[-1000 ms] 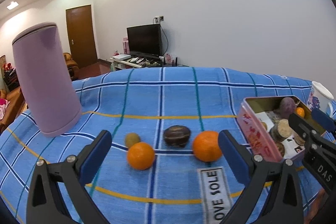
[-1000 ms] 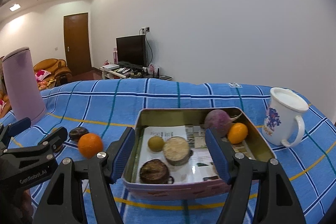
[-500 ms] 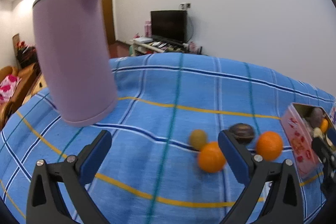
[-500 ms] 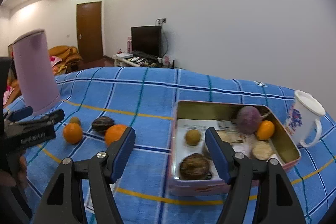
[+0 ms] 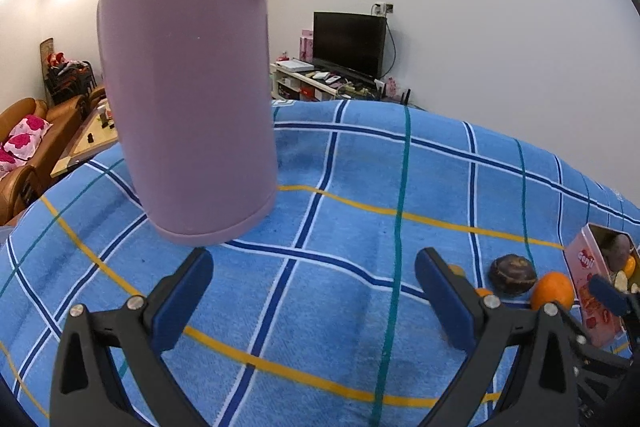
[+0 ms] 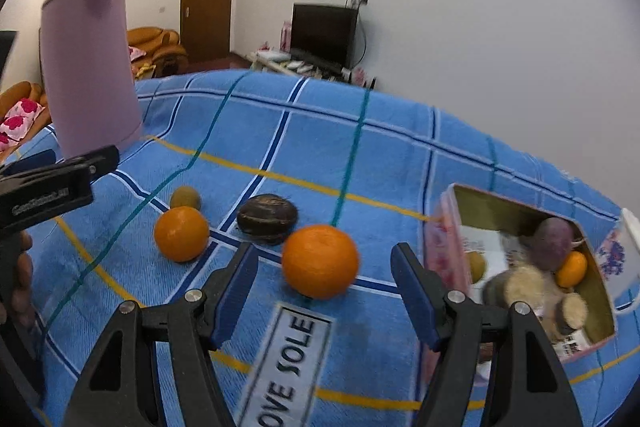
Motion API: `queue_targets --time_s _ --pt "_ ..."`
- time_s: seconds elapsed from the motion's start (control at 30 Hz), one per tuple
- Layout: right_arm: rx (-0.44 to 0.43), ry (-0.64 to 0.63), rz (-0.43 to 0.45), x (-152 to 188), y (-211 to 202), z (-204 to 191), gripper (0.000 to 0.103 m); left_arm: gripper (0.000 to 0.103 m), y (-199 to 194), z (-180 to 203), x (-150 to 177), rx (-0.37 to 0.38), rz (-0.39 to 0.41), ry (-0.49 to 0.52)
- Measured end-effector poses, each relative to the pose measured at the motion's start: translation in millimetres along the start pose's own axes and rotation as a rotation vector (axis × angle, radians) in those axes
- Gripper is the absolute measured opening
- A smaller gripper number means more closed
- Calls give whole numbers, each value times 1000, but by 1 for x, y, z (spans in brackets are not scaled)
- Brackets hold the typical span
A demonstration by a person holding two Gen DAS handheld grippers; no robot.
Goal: Organize fruits
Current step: 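Grasp a large orange with the right tool, then grasp a smaller orange with the left tool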
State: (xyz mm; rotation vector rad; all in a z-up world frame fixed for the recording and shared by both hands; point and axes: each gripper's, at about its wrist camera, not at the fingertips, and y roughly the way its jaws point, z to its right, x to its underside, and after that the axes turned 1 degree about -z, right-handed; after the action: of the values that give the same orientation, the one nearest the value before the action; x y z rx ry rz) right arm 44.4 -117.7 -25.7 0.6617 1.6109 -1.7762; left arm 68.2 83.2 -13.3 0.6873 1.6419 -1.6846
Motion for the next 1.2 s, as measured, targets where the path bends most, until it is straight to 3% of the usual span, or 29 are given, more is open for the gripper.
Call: queue_targets --time_s 0.2,0.37,0.43,0.53,0.77,1.07,1.2 --pt "-49 38 -80 -5 21 0 65 103 -2 1 -3 3 8 5" --pt "-62 68 -130 -8 35 1 57 103 -1 13 0 41 -12 55" --pt "-79 96 -188 -7 47 4 56 103 -2 19 2 72 -24 67" --pt "-90 114 -181 -6 47 6 51 103 -1 31 5 130 -41 104" --pt "-125 154 -160 3 33 9 50 100 0 44 10 202 -67 150" --pt "-89 186 -13 14 -9 16 50 98 1 67 17 225 -80 186" --pt "-53 190 28 15 -20 21 50 89 4 84 22 216 -110 252"
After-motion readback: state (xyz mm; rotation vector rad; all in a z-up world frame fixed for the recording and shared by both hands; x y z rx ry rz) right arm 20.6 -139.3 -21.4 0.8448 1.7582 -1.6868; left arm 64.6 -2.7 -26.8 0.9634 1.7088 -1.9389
